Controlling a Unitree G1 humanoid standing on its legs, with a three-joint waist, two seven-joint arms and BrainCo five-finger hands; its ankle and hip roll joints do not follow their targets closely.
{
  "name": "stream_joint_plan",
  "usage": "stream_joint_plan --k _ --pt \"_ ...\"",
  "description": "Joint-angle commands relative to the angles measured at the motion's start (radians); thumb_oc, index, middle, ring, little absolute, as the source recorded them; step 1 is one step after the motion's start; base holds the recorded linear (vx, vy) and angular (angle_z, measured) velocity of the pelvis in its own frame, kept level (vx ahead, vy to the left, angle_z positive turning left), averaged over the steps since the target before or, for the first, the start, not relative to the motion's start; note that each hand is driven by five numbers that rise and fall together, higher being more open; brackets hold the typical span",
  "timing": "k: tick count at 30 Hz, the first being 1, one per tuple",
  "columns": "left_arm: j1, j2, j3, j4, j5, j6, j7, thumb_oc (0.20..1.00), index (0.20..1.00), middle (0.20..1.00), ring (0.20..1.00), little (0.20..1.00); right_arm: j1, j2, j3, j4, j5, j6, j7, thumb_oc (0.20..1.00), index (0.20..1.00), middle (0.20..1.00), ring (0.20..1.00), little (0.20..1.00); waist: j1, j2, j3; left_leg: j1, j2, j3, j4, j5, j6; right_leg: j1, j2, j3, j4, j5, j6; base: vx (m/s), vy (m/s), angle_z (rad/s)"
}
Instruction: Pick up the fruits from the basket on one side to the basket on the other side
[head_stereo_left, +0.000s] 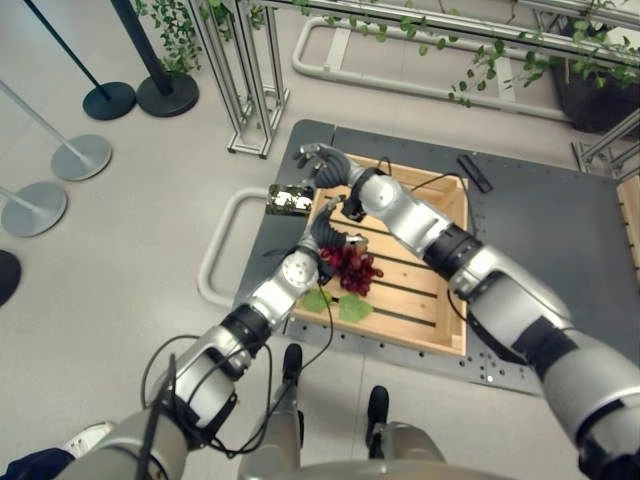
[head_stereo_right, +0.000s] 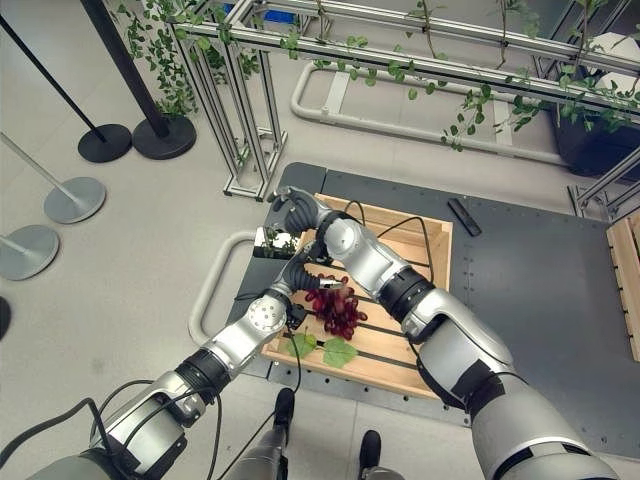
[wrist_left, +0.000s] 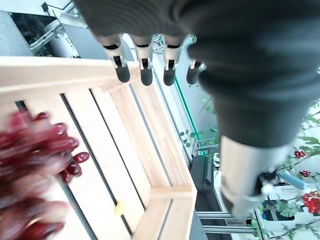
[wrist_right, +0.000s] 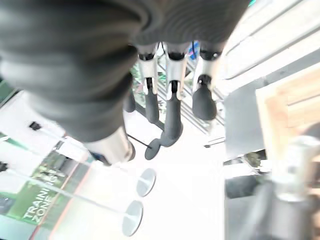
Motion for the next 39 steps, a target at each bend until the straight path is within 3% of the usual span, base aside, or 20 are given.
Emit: stream_joint_plan --k 1,10,21,22,23,31,35,39 --pt "-0.108 -0.039 0.011 0.039 0.064 -0.053 0.055 1.000 1.000 1.000 1.000 1.000 -0.071 0.021 0.016 -0.011 0.068 -0.073 -0.043 0.200 0.200 0.200 0.200 0.200 0.001 -0.056 -0.054 0.050 0.034 0.051 0.073 -0.176 -0.042 -0.067 -0.103 0.016 0.077 -0.024 0.056 0.00 0.000 0.00" --pt "-0.119 -0.047 0.014 0.093 0.010 -0.061 0.053 1.000 1.000 1.000 1.000 1.000 -0.081 0.064 0.041 -0.007 0.130 -0.088 -0.039 0.200 0.200 0.200 0.200 0.200 -0.003 -0.057 -0.055 0.052 0.036 0.054 0.075 -0.175 -0.044 -0.068 -0.102 0.019 0.078 -0.023 0.056 0.00 0.000 0.00" --pt "-0.089 -0.046 0.054 0.091 -0.048 -0.066 0.069 1.000 1.000 1.000 1.000 1.000 -0.046 -0.002 -0.006 -0.041 0.141 -0.092 -0.073 0.200 0.200 0.200 0.200 0.200 -0.002 -0.055 -0.048 0.047 0.034 0.054 0.075 -0.175 -0.043 -0.072 -0.105 0.019 0.078 -0.021 0.057 0.00 0.000 0.00" --pt "-0.082 -0.042 0.067 0.088 -0.058 -0.068 0.070 1.000 1.000 1.000 1.000 1.000 -0.036 -0.018 -0.020 -0.058 0.145 -0.099 -0.081 0.363 0.363 0.363 0.363 0.363 -0.003 -0.055 -0.045 0.047 0.034 0.054 0.075 -0.175 -0.042 -0.074 -0.106 0.020 0.079 -0.020 0.057 0.00 0.000 0.00" --pt "-0.074 -0.039 0.077 0.081 -0.065 -0.069 0.071 1.000 1.000 1.000 1.000 1.000 -0.027 -0.033 -0.030 -0.084 0.143 -0.099 -0.083 1.000 1.000 1.000 1.000 1.000 -0.003 -0.055 -0.043 0.045 0.034 0.055 0.077 -0.175 -0.042 -0.077 -0.106 0.021 0.082 -0.020 0.058 0.00 0.000 0.00" --pt "0.079 -0.001 0.220 0.002 -0.155 -0.096 0.071 1.000 1.000 1.000 1.000 1.000 0.193 -0.240 -0.237 -0.284 0.178 -0.126 -0.130 1.000 1.000 1.000 1.000 1.000 -0.009 -0.049 -0.019 0.036 0.032 0.061 0.081 -0.178 -0.037 -0.092 -0.111 0.025 0.093 -0.022 0.062 0.00 0.000 0.00" --pt "0.165 0.008 0.289 -0.013 -0.176 -0.105 0.067 1.000 1.000 1.000 1.000 1.000 0.335 -0.281 -0.340 -0.336 0.163 -0.133 -0.149 1.000 1.000 1.000 1.000 1.000 -0.012 -0.043 -0.013 0.032 0.030 0.066 0.083 -0.180 -0.036 -0.096 -0.114 0.028 0.093 -0.021 0.064 0.00 0.000 0.00" --pt "0.235 0.005 0.355 -0.044 -0.215 -0.118 0.073 1.000 1.000 1.000 1.000 1.000 0.481 -0.255 -0.444 -0.360 0.175 -0.150 -0.184 1.000 1.000 1.000 1.000 1.000 -0.014 -0.034 -0.007 0.029 0.029 0.067 0.088 -0.184 -0.031 -0.099 -0.117 0.031 0.094 -0.021 0.065 0.00 0.000 0.00"
